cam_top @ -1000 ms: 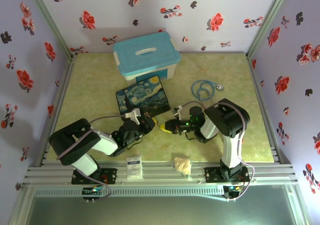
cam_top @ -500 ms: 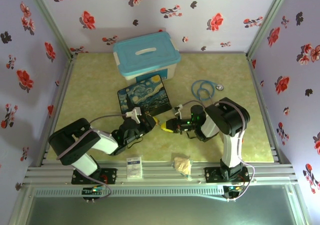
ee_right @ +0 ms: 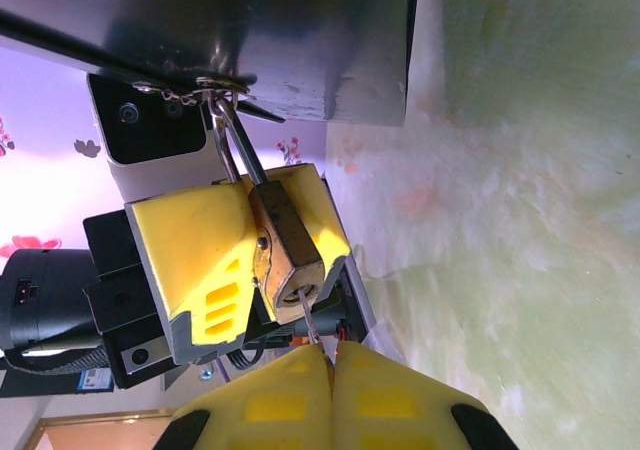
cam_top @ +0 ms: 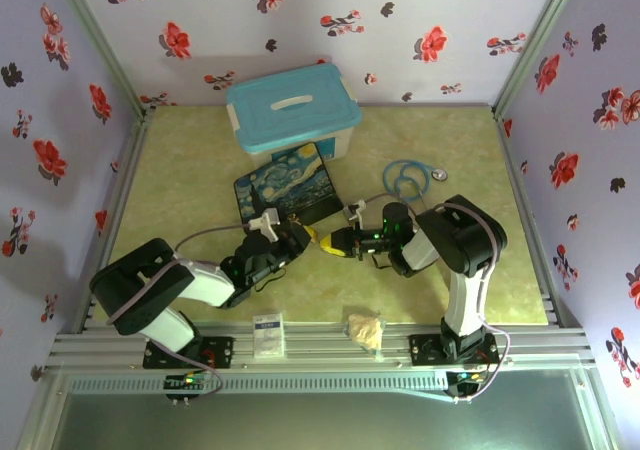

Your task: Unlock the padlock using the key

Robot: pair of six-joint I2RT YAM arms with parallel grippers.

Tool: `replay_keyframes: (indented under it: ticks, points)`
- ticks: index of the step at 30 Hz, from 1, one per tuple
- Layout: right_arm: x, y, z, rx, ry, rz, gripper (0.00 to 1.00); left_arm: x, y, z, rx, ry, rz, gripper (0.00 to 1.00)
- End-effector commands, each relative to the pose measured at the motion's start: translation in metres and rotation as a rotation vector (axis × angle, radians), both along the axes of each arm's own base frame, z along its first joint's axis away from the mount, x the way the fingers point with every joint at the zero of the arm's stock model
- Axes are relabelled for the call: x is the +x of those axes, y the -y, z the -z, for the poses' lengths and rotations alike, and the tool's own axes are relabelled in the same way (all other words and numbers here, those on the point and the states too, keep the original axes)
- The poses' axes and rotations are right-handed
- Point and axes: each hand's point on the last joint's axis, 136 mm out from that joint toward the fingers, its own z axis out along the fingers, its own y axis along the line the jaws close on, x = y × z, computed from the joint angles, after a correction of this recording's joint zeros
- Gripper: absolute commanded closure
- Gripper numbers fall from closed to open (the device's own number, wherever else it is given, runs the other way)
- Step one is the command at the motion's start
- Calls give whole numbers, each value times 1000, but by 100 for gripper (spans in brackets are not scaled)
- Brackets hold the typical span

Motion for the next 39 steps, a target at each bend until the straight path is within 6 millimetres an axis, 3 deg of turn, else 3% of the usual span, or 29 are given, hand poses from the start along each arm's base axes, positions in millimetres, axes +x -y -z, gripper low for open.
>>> replay_keyframes:
  ticks: [1, 10, 22, 25, 28, 30, 34, 36, 37, 38, 39]
  points:
    - [27, -11, -35, 73, 107, 77, 100, -33, 44, -40, -112, 36, 247, 100]
    - [28, -19, -41, 68, 116, 166, 100, -34, 54, -38, -46, 28, 296, 100]
    - [40, -16, -63, 110, 19, 256, 98, -36, 49, -39, -8, 54, 308, 100]
    - [41, -9, -57, 98, -4, 277, 93, -36, 48, -29, 11, 45, 307, 100]
    - [41, 0, -48, 79, -23, 304, 94, -34, 46, -24, 18, 44, 303, 100]
    - [41, 2, -47, 77, -29, 315, 88, -34, 46, -21, 15, 37, 301, 100]
    - [48, 12, -41, 65, -45, 361, 90, -33, 45, -19, -13, 28, 291, 100]
    - [49, 16, -37, 56, -46, 371, 84, -32, 44, -19, -28, 25, 283, 100]
    - [49, 16, -36, 55, -49, 372, 88, -31, 43, -18, -29, 23, 281, 100]
    - [49, 15, -36, 55, -50, 370, 98, -31, 43, -17, -28, 20, 280, 100]
    - [50, 15, -36, 55, -49, 372, 100, -31, 44, -15, -25, 15, 280, 100]
